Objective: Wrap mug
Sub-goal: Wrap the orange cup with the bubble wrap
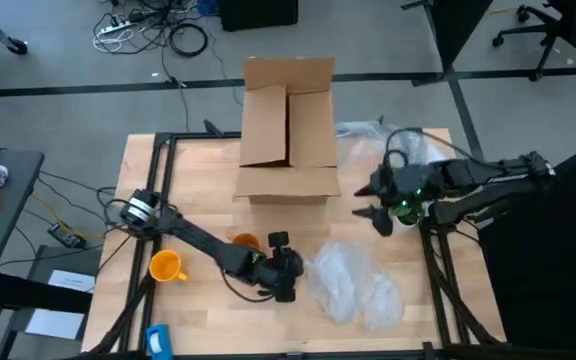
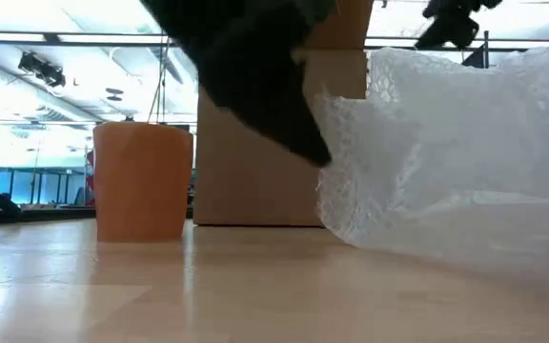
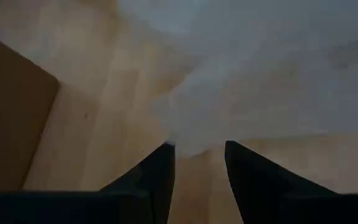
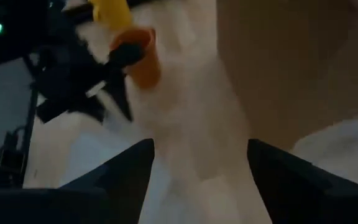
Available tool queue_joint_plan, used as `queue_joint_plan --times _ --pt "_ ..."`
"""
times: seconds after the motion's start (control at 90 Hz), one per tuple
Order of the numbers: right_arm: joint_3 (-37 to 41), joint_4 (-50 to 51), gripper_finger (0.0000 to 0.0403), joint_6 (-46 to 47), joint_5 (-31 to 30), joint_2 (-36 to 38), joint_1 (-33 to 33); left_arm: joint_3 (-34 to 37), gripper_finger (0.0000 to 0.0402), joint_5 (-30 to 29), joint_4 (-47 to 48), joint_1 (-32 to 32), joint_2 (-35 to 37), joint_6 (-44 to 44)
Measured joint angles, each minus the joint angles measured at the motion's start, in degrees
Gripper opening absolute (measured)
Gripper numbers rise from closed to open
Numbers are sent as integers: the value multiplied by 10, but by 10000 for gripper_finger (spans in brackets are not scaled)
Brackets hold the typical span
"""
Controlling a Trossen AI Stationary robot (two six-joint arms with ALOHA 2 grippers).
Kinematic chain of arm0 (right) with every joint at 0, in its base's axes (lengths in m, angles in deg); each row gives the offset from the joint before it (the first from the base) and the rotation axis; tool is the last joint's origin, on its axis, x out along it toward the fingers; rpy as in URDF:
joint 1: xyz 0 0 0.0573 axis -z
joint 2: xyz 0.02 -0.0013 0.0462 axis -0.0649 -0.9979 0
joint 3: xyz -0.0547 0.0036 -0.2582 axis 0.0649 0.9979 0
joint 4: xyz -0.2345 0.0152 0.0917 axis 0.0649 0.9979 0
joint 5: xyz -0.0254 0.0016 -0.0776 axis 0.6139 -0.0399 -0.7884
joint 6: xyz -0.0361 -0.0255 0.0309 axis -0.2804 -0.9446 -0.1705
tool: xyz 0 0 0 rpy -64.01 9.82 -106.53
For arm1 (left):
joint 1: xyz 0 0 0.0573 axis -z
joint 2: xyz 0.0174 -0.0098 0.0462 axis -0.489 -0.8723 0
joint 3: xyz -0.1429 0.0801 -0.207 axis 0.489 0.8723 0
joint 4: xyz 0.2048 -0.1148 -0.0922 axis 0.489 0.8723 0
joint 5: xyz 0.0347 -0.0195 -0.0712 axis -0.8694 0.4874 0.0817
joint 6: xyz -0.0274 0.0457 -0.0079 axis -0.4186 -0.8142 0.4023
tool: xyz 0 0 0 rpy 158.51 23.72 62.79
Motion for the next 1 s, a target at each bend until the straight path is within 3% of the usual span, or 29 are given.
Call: queue_joint_plan --times 0.244,0.389,0.556,0.711,1.0 --pt "49 -33 241 50 -3 -30 -88 -17 126 13 70 -9 1 0" --pt "75 -82 240 64 -2 -52 -124 -86 126 -49 177 12 7 -5" --pt "101 -144 239 72 -10 -89 -146 -102 126 -67 149 19 5 -62" --pt "118 -192 235 81 -8 -128 -159 -104 126 -67 133 15 1 -58" --pt "118 -217 235 118 -3 -176 -183 -103 126 -19 92 18 0 -60"
